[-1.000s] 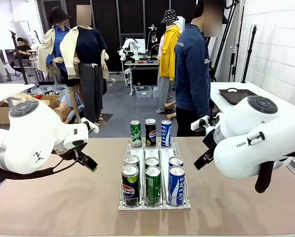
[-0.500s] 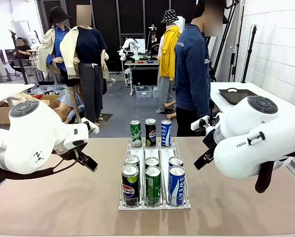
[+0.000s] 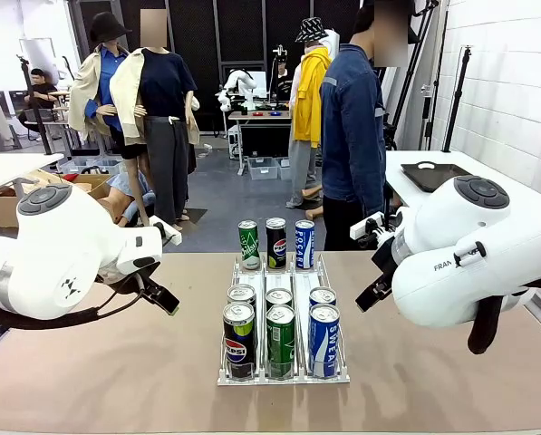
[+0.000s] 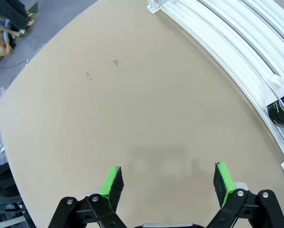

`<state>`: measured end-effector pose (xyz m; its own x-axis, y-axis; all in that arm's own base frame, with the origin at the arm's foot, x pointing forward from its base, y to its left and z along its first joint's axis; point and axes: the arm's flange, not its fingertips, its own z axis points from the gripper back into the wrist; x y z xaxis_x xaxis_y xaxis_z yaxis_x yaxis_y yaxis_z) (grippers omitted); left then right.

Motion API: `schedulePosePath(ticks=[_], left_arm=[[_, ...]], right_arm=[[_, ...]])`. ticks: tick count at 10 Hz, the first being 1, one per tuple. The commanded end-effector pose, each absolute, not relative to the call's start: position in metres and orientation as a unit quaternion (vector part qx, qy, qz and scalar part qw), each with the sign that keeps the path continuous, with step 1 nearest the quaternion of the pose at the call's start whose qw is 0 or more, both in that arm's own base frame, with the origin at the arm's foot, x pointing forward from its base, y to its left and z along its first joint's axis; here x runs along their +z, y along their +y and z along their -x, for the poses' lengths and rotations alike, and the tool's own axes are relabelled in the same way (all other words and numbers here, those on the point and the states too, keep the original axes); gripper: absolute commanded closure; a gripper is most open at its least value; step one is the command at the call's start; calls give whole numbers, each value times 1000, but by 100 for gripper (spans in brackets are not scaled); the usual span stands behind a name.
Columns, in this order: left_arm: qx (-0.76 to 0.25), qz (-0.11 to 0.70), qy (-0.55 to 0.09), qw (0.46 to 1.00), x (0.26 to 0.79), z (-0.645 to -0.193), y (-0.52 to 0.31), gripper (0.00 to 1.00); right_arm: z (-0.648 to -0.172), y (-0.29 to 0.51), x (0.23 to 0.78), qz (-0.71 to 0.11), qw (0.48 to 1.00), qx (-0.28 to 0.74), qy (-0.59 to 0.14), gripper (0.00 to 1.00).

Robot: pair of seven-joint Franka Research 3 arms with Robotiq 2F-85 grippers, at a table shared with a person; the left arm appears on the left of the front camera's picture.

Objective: Retrieve and hand over the desired beverage to the person.
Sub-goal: Pick up a can of the same type that the person held from the Automatic Can Dispenser.

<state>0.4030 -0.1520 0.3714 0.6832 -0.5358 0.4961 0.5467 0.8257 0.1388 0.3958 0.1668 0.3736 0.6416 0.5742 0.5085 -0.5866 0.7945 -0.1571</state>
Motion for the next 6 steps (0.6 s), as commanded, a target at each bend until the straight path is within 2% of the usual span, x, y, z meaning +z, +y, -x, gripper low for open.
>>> schedulePosePath(ticks=[1,6], left_arm=[[-294,10,-267,918,371,-403,-151,0],[-294,10,-267,918,371,-403,-151,0]], right_arm=[[-396,167,374,-11,906,320,-277,0],[-396,167,374,-11,906,320,-277,0]])
